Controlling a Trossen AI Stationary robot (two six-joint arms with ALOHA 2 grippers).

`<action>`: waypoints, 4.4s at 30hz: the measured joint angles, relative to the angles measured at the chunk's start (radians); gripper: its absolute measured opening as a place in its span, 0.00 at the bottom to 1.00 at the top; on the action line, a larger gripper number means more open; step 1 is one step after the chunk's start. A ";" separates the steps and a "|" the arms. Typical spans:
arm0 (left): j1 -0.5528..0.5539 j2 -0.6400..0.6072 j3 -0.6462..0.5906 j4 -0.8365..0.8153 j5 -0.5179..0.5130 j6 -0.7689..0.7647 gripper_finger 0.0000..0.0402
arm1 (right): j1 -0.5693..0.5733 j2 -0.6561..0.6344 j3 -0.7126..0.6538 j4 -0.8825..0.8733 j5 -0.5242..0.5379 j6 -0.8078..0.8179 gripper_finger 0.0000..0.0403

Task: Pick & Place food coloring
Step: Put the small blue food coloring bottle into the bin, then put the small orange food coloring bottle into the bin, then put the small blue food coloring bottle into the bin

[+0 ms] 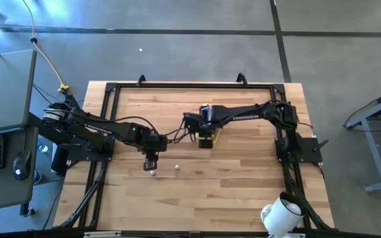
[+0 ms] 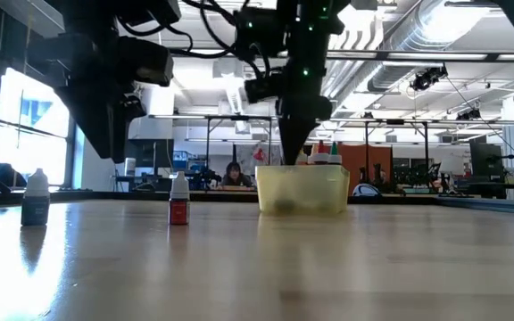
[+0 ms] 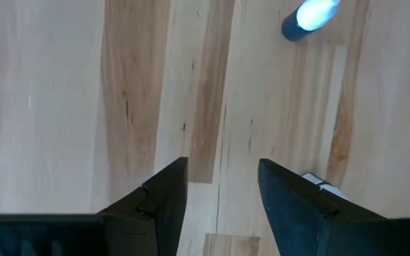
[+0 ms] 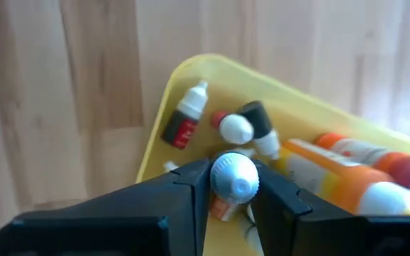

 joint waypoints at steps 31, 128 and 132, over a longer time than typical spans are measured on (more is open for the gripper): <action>-0.053 0.000 0.000 -0.025 -0.010 -0.088 0.42 | 0.191 0.000 -0.033 0.405 -0.215 -0.069 0.36; -0.198 -0.007 0.000 -0.089 -0.079 -0.302 0.42 | -0.005 -0.338 -0.578 0.820 0.035 -0.072 0.44; -0.198 -0.007 0.000 -0.064 -0.043 -0.324 0.42 | 0.010 -0.338 -0.576 0.913 0.025 -0.072 0.44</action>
